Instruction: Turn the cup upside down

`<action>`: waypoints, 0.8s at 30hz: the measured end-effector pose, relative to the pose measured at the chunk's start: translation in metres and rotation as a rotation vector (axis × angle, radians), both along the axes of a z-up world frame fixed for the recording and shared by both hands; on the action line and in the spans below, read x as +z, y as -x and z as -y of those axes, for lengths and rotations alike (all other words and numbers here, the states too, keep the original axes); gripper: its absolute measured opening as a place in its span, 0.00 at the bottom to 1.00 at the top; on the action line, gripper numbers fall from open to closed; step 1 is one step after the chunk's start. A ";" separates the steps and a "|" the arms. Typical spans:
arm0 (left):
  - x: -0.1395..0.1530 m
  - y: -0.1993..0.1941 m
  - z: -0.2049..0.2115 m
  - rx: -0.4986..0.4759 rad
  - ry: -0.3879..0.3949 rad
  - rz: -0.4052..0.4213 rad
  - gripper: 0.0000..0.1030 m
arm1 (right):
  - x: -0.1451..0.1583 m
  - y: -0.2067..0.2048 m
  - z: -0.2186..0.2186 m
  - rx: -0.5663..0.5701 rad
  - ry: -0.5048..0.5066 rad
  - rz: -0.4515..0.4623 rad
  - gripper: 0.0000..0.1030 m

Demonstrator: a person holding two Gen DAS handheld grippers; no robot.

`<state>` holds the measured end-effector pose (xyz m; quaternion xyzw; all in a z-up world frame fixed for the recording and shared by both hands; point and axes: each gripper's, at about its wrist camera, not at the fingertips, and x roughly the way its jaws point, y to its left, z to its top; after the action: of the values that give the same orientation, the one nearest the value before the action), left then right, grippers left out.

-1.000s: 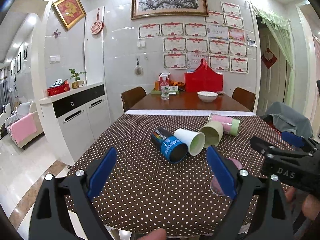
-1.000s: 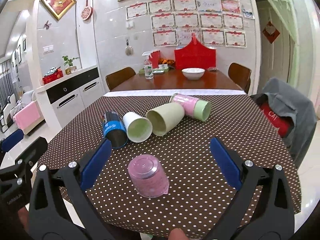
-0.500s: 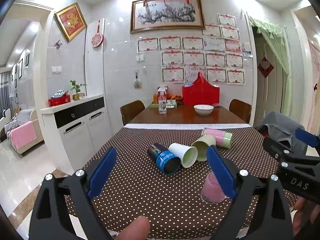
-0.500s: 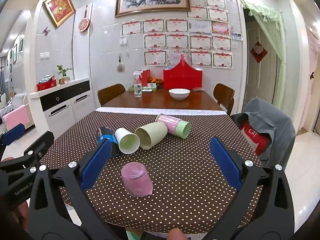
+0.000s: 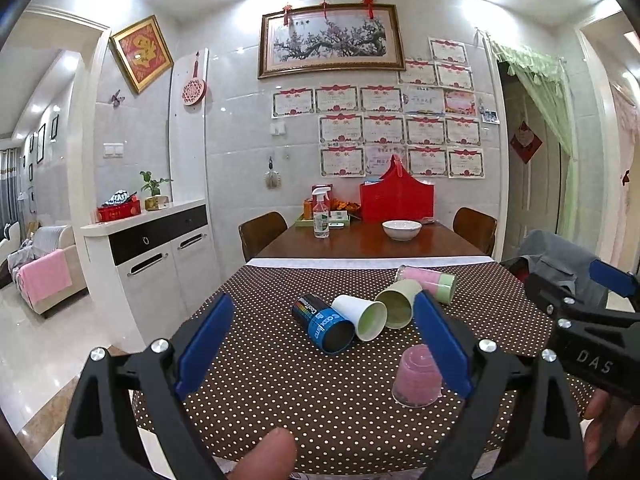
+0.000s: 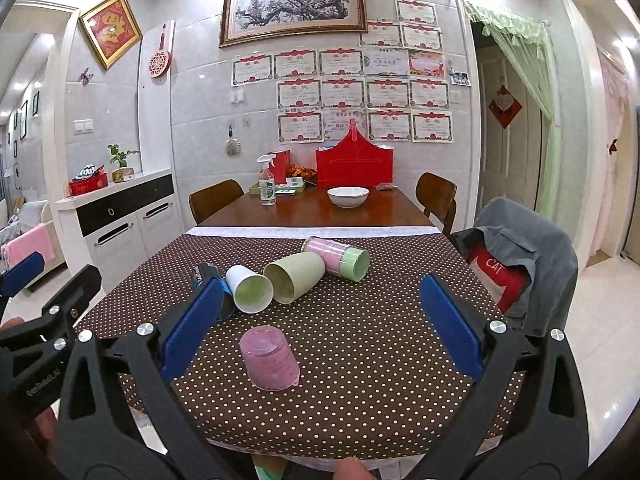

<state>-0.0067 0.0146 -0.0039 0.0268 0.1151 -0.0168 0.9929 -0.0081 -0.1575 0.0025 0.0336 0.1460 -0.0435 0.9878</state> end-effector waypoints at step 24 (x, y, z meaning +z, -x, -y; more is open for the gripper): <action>-0.001 0.002 -0.007 0.012 0.006 -0.001 0.87 | 0.001 0.002 -0.011 0.010 0.012 0.004 0.94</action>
<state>-0.0083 0.0213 -0.0054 0.0234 0.1156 -0.0114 0.9930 -0.0097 -0.1468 0.0038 0.0272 0.1440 -0.0395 0.9884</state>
